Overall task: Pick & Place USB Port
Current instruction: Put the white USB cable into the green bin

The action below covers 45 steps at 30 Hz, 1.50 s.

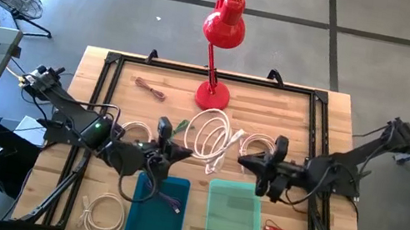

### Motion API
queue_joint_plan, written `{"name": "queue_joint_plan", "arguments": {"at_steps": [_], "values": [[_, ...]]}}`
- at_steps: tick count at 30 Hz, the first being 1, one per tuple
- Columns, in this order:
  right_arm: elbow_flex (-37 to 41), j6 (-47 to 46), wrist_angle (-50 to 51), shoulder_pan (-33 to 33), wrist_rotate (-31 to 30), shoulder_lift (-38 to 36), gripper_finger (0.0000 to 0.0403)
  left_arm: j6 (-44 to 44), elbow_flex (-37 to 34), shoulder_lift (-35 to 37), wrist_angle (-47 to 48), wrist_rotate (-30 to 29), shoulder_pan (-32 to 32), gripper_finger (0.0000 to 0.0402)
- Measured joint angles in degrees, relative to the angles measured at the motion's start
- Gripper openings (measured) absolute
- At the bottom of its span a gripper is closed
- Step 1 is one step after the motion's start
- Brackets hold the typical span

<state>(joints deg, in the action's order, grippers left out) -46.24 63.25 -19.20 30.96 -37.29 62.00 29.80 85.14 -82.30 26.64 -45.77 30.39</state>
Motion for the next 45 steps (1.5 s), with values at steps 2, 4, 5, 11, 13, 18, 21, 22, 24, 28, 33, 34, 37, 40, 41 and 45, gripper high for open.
{"name": "queue_joint_plan", "arguments": {"at_steps": [2,4,5,11,13,18,21,22,24,28,33,34,37,40,41,45], "values": [[-0.61,-0.28,-1.96,0.00,-3.16,0.93,0.0038,0.01,-0.10,-0.02,-0.14,0.83,-0.02,0.0000],[-1.32,-0.96,-2.99,0.00,-5.66,1.32,0.0060,-0.01,-0.80,0.00,-1.11,1.77,0.00,0.0000],[-1.59,-1.49,-3.03,-0.04,-6.34,1.35,0.0073,-0.01,-1.30,0.00,-1.61,1.84,0.00,0.0000],[-1.82,-3.09,-3.33,-0.03,-7.92,1.40,0.0163,0.42,-2.36,-0.04,-3.76,3.31,0.00,0.0000],[-1.82,-3.17,-3.30,-0.20,-7.75,1.40,0.0192,0.75,-2.36,-0.04,-4.29,3.51,0.00,0.0000],[-1.82,-3.01,-4.04,-1.07,-6.76,2.10,0.0248,1.48,-2.36,-0.04,-6.00,6.54,0.00,0.0000],[-1.82,-2.89,-4.81,-2.42,-5.77,2.71,0.0263,1.47,-2.36,-0.07,-6.17,7.84,-0.02,0.0000],[-1.82,-2.85,-5.06,-2.90,-5.30,2.98,0.0267,1.46,-2.36,-0.27,-6.26,7.82,-0.01,0.0000],[-1.82,-2.79,-5.83,-3.76,-3.82,3.50,0.0270,1.47,-2.36,-0.48,-6.45,7.82,0.00,0.0001],[-1.82,-2.87,-7.09,-5.15,-0.60,4.47,0.0270,1.45,-2.40,-0.70,-6.56,7.91,-0.02,0.0001],[-1.82,-2.93,-9.42,-5.51,1.23,5.58,0.0268,1.45,-2.43,-1.14,-6.45,8.59,-0.04,0.0001],[-1.82,-3.04,-9.47,-5.51,1.27,5.59,0.0265,1.45,-2.43,-1.14,-6.60,8.79,-0.04,0.0001],[-1.82,-3.13,-9.65,-5.51,1.43,5.59,0.0248,1.45,-2.43,-1.27,-6.50,8.87,-0.04,0.0001],[-1.82,-3.19,-10.45,-5.51,1.49,5.57,0.0218,1.45,-2.43,-1.27,-6.49,8.87,-0.04,0.0001],[-1.82,-3.19,-10.72,-5.51,1.50,5.58,0.0205,1.45,-2.43,-1.27,-6.49,8.87,-0.04,0.0001],[-1.82,-3.19,-11.13,-5.51,1.53,5.57,0.0140,1.45,-2.43,-1.27,-6.45,8.81,-0.04,0.0001]]}}
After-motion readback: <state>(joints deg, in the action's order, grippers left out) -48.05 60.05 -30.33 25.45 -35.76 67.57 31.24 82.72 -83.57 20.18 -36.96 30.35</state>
